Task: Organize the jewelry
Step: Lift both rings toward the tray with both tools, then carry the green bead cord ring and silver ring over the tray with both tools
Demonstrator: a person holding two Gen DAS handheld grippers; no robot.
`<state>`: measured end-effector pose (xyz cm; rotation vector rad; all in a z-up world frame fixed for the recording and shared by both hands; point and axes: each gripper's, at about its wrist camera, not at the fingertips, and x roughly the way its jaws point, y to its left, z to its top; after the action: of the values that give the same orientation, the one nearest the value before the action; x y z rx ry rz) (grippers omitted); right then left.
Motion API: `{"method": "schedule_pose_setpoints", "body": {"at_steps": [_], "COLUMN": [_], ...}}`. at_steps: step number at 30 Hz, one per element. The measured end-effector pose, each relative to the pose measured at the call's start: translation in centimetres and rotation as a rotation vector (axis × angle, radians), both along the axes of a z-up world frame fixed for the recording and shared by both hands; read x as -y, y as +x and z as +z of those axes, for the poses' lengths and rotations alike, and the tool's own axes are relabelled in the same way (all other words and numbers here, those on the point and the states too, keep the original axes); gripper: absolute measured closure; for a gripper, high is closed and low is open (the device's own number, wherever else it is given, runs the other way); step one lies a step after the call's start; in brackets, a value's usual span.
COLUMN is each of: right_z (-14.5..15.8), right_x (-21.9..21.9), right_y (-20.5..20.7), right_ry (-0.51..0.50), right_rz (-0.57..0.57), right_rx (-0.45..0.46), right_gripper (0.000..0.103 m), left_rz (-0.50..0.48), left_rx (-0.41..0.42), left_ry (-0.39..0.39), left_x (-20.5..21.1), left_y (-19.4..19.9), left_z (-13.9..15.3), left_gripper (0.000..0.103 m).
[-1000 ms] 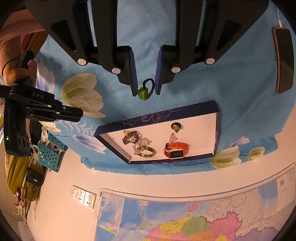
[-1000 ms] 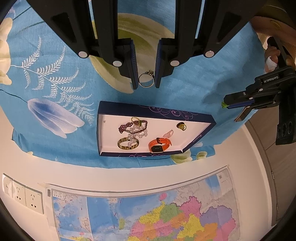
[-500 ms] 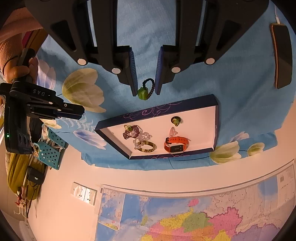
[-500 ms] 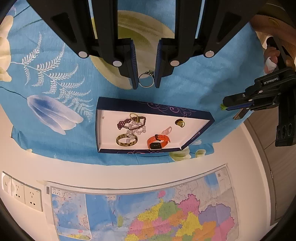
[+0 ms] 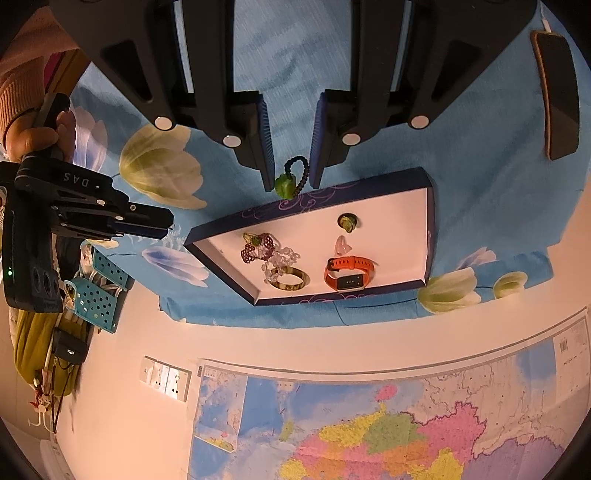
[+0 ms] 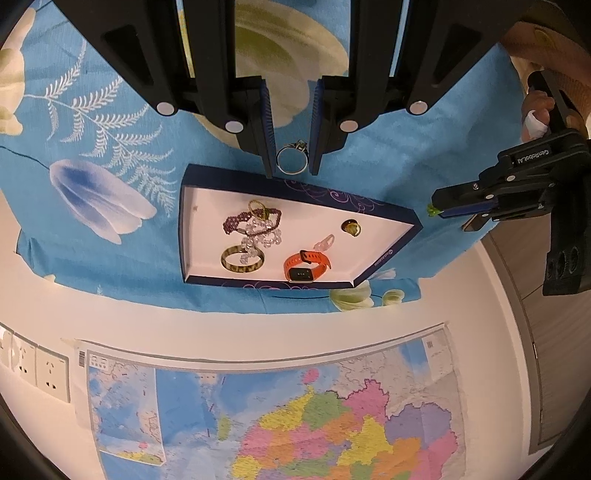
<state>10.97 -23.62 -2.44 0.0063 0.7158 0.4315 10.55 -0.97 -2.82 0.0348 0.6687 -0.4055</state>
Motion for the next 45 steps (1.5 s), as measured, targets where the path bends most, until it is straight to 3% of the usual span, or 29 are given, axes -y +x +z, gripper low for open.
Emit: {"method": "schedule_pose_setpoints", "body": {"at_steps": [45], "right_z": [0.6], "right_x": [-1.2], "right_y": [6.1], "right_ry": [-0.024], "right_rz": [0.004], "right_rx": [0.013], "right_gripper": [0.087], "left_rz": [0.02], "left_rx": [0.052], "left_ry": [0.038], "left_x": [0.3], "left_y": [4.9], "left_z": [1.4], "left_gripper": [0.084]}}
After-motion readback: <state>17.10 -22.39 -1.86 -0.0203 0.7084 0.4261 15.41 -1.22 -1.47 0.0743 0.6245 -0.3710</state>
